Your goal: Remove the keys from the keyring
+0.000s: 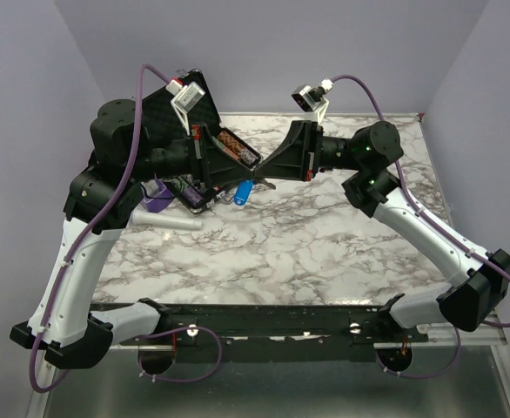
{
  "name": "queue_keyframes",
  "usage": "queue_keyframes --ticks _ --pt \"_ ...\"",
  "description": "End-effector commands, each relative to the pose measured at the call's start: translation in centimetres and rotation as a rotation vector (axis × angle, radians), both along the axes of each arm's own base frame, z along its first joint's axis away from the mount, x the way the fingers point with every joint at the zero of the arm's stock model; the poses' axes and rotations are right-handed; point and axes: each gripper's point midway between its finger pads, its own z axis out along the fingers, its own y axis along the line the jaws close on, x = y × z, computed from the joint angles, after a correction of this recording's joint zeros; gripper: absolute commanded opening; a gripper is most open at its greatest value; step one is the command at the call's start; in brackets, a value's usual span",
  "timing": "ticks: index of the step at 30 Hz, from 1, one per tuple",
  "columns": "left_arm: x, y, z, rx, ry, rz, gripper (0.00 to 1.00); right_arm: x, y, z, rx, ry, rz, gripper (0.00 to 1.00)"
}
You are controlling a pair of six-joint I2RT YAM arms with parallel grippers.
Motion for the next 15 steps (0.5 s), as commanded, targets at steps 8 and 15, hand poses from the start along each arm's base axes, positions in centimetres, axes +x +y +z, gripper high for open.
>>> queue_keyframes --ticks 8,15 --pt "0.20 0.43 0.44 0.006 -0.024 0.032 0.00 -0.81 -0.24 1.94 0.072 -0.041 0.040 0.01" --pt "0.63 0.42 0.54 -0.013 -0.018 0.061 0.00 -0.48 0.00 1.92 0.079 -0.027 0.045 0.01"
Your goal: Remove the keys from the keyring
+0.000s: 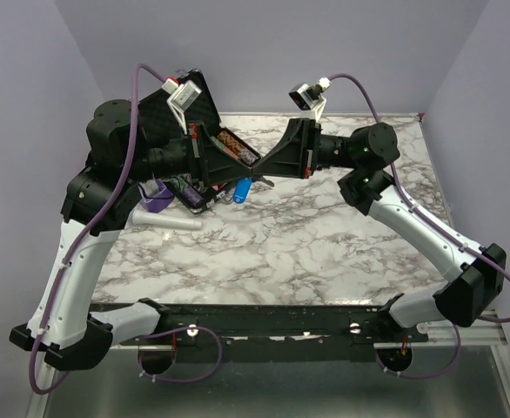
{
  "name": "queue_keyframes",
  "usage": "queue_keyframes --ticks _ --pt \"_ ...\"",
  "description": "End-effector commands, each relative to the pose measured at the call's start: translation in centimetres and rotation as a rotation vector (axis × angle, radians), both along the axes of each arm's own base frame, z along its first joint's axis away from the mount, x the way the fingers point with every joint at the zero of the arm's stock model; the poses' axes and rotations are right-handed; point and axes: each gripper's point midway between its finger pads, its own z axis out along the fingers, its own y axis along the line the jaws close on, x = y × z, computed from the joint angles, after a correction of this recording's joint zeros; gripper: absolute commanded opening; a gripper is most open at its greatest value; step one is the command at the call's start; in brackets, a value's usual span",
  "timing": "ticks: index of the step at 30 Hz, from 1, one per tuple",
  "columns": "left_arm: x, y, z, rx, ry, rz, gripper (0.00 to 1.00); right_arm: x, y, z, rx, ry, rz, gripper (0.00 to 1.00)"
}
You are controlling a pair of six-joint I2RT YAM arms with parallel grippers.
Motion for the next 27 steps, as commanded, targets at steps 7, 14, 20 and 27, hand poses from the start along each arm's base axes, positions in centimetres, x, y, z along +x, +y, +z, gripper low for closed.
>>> queue_keyframes --ticks 7,14,20,27 --pt "0.8 1.0 0.7 0.010 -0.055 0.105 0.57 -0.6 -0.1 1.1 0.024 -0.034 0.012 0.01" --pt "1.3 2.5 1.8 0.060 -0.119 0.182 0.99 0.0 0.0 -0.2 -0.061 -0.002 -0.036 0.01" --pt "2.1 3.3 0.6 0.087 -0.103 0.235 0.98 1.3 0.4 -2.4 -0.183 0.074 -0.099 0.01" --pt "2.3 4.8 -3.7 0.190 -0.063 0.315 0.97 4.5 -0.3 -7.3 -0.363 0.205 -0.344 0.01"
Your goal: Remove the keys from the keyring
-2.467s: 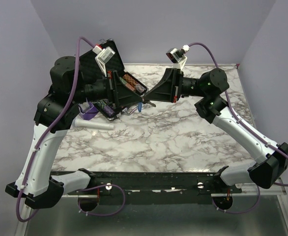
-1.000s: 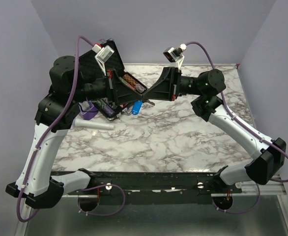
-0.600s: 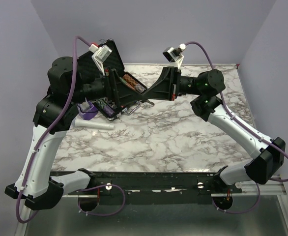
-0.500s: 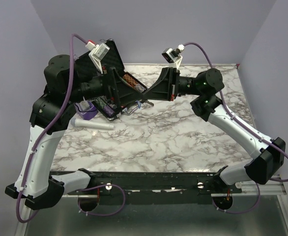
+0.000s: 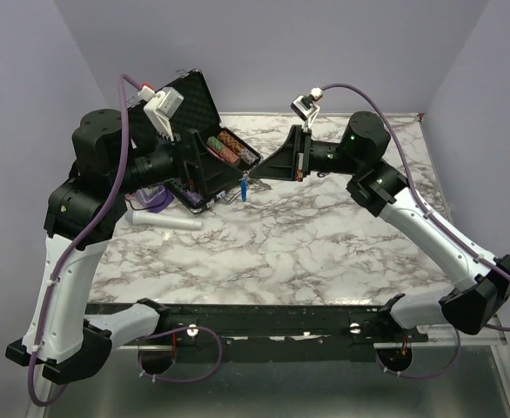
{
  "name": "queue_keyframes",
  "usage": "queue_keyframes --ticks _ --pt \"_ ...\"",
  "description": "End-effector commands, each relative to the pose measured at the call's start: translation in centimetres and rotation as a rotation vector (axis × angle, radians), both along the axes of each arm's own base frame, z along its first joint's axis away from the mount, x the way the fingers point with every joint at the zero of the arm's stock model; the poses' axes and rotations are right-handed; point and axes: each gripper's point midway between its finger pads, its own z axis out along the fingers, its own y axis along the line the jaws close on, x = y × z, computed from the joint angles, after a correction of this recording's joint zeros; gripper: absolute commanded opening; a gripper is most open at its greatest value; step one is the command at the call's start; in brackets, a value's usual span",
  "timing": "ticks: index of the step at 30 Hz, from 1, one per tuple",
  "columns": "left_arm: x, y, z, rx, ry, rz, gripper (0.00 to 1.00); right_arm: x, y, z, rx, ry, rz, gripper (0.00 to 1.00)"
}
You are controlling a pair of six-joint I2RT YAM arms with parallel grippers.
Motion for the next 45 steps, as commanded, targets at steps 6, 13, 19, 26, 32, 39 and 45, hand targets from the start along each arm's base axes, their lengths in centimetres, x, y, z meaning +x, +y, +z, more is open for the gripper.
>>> queue_keyframes --ticks 6,13,19,26,32,39,45 --pt "-1.0 1.4 -5.4 0.065 0.100 0.090 0.99 5.5 -4.2 -5.1 -0.396 0.097 -0.478 0.01" --pt "-0.5 2.1 -6.3 0.066 0.066 0.148 0.99 5.3 -7.7 -5.7 -0.427 0.112 -0.642 0.01" --pt "-0.6 2.2 -7.5 -0.025 0.113 0.128 0.99 3.2 -6.6 -4.5 -0.237 0.086 -0.538 0.01" --pt "-0.6 3.3 -7.1 0.032 0.119 0.185 0.99 0.6 -6.5 -4.0 -0.034 0.129 -0.434 0.05" --pt "-1.0 2.2 -5.2 0.025 0.061 0.084 0.96 0.1 -6.7 -3.2 -0.073 0.028 -0.414 0.01" --pt "-2.2 1.4 -4.4 0.079 0.003 -0.034 0.87 -1.6 -4.9 -2.4 -0.115 -0.150 -0.202 0.01" --pt "-4.8 -0.4 -4.7 0.049 -0.009 -0.199 0.75 -4.1 -4.2 -0.8 -0.049 -0.212 -0.017 0.01"
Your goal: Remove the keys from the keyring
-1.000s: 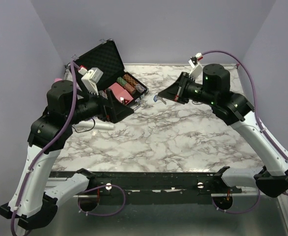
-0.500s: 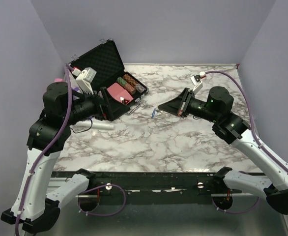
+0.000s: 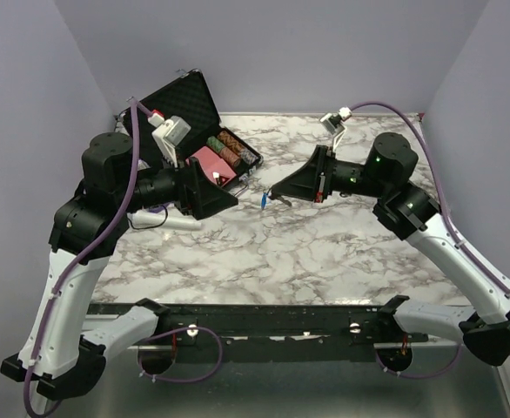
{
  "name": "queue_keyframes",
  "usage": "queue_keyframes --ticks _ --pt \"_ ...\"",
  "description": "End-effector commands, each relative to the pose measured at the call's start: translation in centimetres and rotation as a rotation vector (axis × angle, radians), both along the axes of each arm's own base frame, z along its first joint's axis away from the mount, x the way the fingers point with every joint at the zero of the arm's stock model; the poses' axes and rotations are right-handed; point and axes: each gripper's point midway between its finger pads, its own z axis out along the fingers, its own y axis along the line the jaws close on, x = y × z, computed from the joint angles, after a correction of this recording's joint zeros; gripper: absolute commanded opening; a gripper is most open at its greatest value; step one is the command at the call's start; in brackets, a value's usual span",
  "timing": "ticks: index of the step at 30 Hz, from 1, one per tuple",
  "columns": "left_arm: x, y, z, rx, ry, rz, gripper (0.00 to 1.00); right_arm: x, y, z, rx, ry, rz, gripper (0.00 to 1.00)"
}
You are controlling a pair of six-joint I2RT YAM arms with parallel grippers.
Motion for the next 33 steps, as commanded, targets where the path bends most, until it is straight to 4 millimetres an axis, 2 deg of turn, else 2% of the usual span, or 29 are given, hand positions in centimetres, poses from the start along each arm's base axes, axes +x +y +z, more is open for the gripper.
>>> queue_keyframes --ticks 1,4,7,17,26,33 --pt "-3.0 -1.3 0.6 -0.016 -0.057 -0.179 0.72 -2.6 0.4 1.5 0.029 -0.084 0.202 0.01" --pt "-3.6 -1.9 0.9 -0.017 -0.065 -0.228 0.67 -3.2 0.7 1.6 0.036 -0.075 0.265 0.01" --pt "-3.4 -2.3 1.0 -0.010 -0.066 -0.228 0.62 -3.6 0.8 1.8 0.042 -0.070 0.303 0.01" --pt "-2.4 -3.8 0.8 -0.008 -0.048 -0.229 0.53 -4.3 0.9 2.2 0.059 -0.054 0.375 0.01" --pt "-1.9 -4.6 1.5 -0.021 -0.049 -0.233 0.47 -4.7 0.7 2.0 0.057 -0.042 0.382 0.01" --pt "-1.9 -5.2 1.8 -0.017 -0.047 -0.248 0.46 -4.8 0.6 2.2 0.050 -0.042 0.384 0.01"
